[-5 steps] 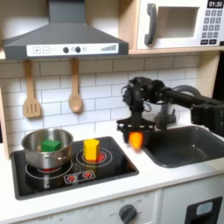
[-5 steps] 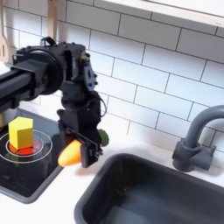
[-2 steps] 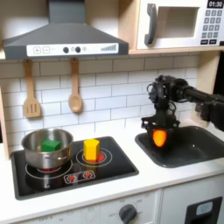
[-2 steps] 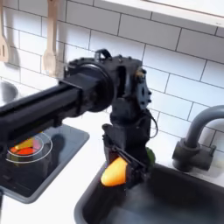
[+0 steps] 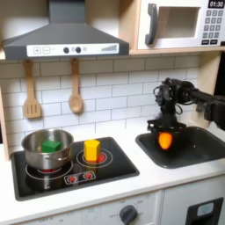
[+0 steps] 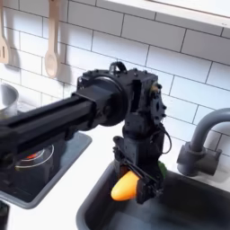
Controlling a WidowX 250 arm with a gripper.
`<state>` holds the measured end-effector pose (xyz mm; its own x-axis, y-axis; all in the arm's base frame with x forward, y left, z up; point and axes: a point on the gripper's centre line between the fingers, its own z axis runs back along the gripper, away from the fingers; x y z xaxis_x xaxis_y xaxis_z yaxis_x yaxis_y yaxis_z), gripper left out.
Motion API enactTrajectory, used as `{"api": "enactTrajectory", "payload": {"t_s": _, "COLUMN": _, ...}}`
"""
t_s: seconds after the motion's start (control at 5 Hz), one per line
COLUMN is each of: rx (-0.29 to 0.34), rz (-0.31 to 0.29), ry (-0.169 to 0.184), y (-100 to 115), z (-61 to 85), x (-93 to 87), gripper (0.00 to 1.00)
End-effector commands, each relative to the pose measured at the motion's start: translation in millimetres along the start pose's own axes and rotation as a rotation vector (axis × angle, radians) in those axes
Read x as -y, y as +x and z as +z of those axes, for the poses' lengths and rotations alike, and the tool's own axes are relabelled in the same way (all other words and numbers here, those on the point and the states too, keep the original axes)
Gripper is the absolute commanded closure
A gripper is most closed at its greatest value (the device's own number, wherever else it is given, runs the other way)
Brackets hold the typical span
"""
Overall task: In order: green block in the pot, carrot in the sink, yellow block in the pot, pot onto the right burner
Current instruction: 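Put the carrot in the sink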
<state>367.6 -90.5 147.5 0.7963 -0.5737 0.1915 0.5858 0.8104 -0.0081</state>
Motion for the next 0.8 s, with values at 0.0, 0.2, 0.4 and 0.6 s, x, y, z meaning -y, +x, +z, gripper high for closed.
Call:
{"api": "enactTrajectory", "payload": {"t_s": 0.0, "rx": -0.033, "rz": -0.036, "ry": 0.001, "y": 1.4, "z": -16.4, "x": 14.8, "gripper": 1.00}}
{"api": "enactTrajectory", "payload": {"t_s": 0.2, "rx": -0.057, "rz": -0.031, "ry": -0.006, "y": 0.4, "z": -28.9, "x": 16.2, "gripper": 1.00}}
{"api": "enactTrajectory", "payload": {"t_s": 0.4, "rx": -0.070, "rz": -0.002, "ry": -0.011, "y": -3.1, "z": -35.2, "x": 9.2, "gripper": 1.00}}
{"api": "enactTrajectory", "payload": {"t_s": 0.6, "rx": -0.077, "rz": -0.008, "ry": -0.009, "y": -2.4, "z": -39.0, "x": 11.6, "gripper": 1.00}}
